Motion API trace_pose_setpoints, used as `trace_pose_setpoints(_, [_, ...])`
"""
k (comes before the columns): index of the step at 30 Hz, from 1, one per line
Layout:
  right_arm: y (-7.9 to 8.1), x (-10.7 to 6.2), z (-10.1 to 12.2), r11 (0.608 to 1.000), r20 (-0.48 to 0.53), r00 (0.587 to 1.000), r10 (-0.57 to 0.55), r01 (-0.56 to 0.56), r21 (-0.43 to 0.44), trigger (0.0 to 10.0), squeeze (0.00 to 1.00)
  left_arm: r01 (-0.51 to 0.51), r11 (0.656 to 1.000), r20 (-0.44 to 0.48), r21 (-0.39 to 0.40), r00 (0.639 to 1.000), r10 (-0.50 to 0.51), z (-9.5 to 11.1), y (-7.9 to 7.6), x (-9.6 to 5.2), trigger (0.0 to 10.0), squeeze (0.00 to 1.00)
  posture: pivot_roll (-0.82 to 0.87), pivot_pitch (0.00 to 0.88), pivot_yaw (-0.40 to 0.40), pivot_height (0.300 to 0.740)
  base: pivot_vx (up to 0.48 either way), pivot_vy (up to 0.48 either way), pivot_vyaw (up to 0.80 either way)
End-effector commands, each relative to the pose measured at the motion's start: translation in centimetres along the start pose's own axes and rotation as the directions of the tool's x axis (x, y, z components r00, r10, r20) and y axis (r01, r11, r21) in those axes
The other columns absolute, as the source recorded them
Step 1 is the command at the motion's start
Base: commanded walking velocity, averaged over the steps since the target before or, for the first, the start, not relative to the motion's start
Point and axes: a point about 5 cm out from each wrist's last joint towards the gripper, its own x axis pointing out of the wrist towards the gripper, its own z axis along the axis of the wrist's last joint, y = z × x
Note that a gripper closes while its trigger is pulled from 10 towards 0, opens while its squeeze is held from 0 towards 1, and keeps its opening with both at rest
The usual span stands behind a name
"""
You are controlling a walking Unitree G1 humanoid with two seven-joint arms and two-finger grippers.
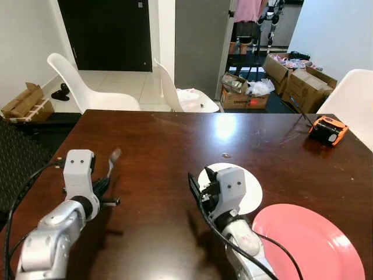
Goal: Setting the table
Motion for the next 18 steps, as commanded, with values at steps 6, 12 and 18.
trace_pose_setpoints(6, [0.4,-0.2,0.4,1.000,0.025,1.000,-0.011,0.010,0.015,10.0,0.00,-0.091,0.996,0.039,0.023,0.995,0.091,-0.9,0.8,-1.3,10.0,0.00,0.07,0.160,0.112,0.740,0.000,0.000,0.00])
trace_pose_setpoints(12, [0.8,-0.2,0.6,1.000,0.032,0.999,-0.006,0.005,0.020,10.0,0.00,-0.095,0.996,-0.038,-0.001,0.995,0.095,-3.5,1.6,-1.9,10.0,0.00,0.05,0.167,0.097,0.740,0.000,0.000,0.00])
trace_pose_setpoints(18, [1.1,-0.1,0.9,1.000,0.037,0.999,-0.002,0.001,0.023,10.0,0.00,-0.017,1.000,0.003,-0.008,1.000,0.017,-3.7,1.3,-2.3,10.0,0.00,0.05,0.178,0.073,0.740,0.000,0.000,0.00])
